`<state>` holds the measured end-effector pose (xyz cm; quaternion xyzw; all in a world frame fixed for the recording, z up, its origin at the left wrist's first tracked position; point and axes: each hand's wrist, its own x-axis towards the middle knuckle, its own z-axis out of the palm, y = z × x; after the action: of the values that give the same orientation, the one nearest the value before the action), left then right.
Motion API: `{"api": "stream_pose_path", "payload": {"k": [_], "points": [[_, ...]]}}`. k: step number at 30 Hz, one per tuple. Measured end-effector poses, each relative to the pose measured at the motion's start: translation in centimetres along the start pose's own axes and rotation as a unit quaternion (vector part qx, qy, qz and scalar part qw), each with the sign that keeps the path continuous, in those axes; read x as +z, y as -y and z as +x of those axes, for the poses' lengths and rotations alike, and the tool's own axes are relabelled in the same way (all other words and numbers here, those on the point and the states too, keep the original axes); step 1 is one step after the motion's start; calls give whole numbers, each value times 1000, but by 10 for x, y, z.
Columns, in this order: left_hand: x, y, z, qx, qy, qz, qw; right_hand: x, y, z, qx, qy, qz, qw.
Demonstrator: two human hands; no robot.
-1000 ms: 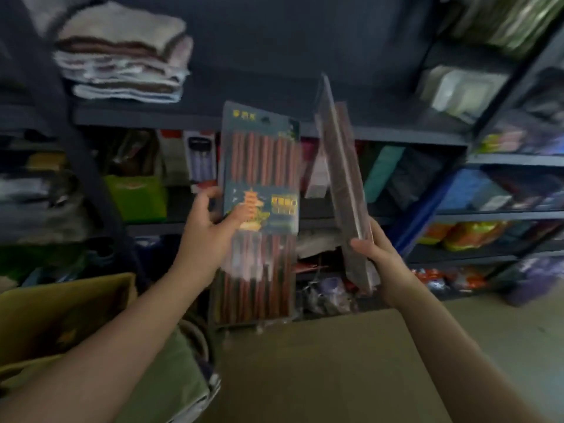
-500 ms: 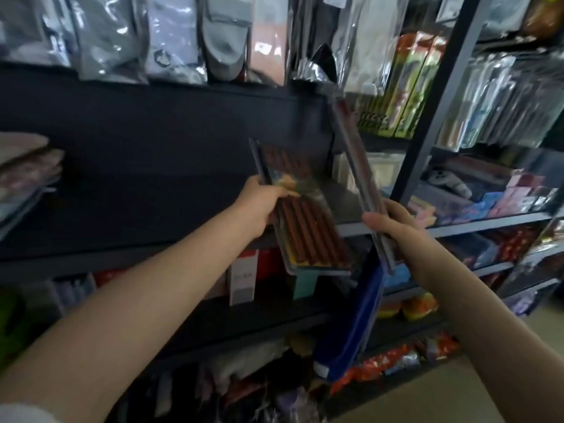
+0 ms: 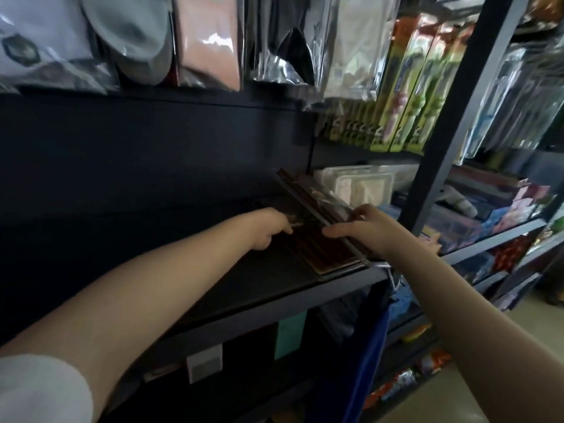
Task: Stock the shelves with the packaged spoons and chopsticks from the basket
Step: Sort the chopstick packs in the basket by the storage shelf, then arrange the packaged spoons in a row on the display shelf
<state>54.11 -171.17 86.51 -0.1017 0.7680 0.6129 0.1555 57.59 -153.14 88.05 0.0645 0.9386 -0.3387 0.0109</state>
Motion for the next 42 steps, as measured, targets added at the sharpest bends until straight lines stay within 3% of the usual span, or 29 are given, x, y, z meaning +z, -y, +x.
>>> {"api": "stream_pose_path", "payload": {"k": [3, 6, 9, 12, 14, 16, 19, 24, 30, 36, 39, 42], "points": [[-3, 13, 5, 5, 1, 73, 997, 6, -1, 23, 25, -8, -35, 999], [-9, 24, -4, 55, -44, 111, 991, 25, -8, 36, 56, -9, -157, 986], [-16, 27, -26, 126, -67, 104, 984, 41, -13, 39, 8, 11, -204, 979], [-18, 37, -66, 202, -91, 87, 971, 42, -16, 30, -145, -30, -183, 972], [-18, 49, -100, 256, -140, 97, 951, 46, -14, 8, -291, -97, -133, 942], [-16, 70, -138, 287, -204, 116, 929, 55, -14, -23, -411, -85, -67, 905], [-11, 114, -195, 293, -278, 165, 900, 77, -19, -68, -525, -25, -35, 850], [-14, 221, -275, 145, -357, 181, 905, 150, -18, -142, -565, 172, -9, 807], [-35, 367, -385, -84, -412, 260, 869, 264, -9, -245, -566, 421, -107, 701], [-74, 478, -493, -206, -458, 247, 828, 351, 27, -359, -559, 529, -174, 614], [-112, 512, -536, -216, -465, 241, 824, 411, 59, -408, -554, 532, -170, 618], [-165, 548, -568, -213, -467, 246, 822, 490, 96, -450, -521, 511, -176, 661]]}}
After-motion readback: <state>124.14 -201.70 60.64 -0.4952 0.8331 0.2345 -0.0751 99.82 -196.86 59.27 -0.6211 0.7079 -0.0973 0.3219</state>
